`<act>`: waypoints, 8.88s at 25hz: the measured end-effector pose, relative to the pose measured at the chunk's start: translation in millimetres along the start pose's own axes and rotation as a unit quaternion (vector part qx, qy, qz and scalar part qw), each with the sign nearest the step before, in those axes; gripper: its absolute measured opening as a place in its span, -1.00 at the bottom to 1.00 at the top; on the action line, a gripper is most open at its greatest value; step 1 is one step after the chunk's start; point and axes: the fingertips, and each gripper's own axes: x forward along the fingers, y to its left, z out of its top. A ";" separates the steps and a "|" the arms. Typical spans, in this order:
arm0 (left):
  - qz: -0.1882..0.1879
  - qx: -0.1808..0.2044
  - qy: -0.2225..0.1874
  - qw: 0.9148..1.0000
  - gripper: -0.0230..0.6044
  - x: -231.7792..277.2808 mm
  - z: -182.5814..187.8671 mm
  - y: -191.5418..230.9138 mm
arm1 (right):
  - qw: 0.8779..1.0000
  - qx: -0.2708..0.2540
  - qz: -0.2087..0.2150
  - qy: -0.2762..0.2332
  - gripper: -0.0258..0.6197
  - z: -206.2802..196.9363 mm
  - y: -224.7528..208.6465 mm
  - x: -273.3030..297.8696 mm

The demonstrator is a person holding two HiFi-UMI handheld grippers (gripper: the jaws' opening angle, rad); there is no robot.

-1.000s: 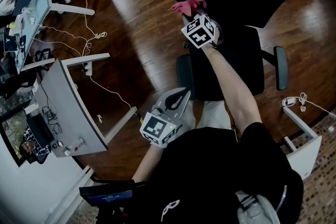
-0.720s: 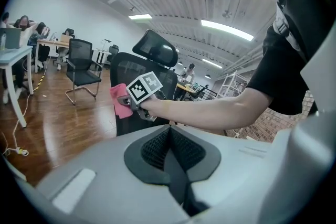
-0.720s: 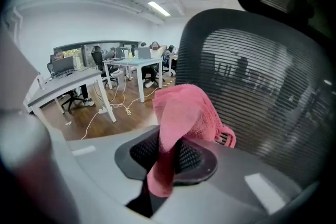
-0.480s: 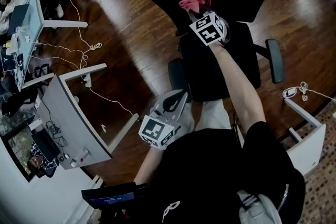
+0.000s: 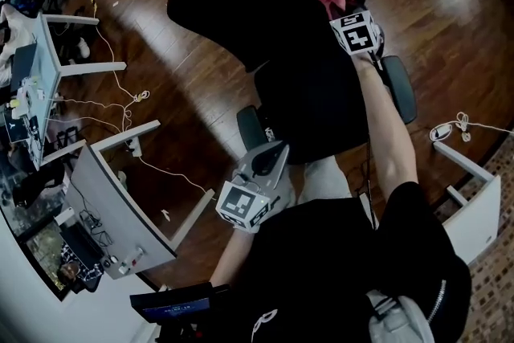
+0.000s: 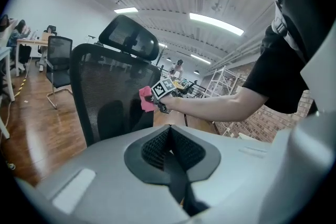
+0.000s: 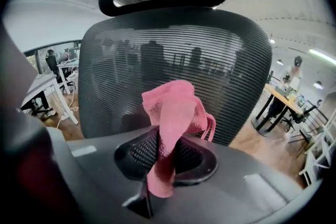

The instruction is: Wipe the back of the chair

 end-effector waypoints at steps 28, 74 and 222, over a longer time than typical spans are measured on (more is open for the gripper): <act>0.031 -0.019 -0.024 0.999 -0.97 -45.9 1.6 41.7 | 0.983 -0.103 0.136 -0.067 -0.77 119.4 239.9 10.8; -0.004 0.004 -0.012 1.000 -0.97 -9.3 16.5 22.9 | 0.982 0.031 -0.173 -0.064 -0.77 103.8 -139.6 -77.6; -0.020 0.088 -0.070 0.993 -0.97 -8.1 103.9 -12.2 | 0.986 0.030 0.098 -0.134 -0.77 14.9 165.6 -324.1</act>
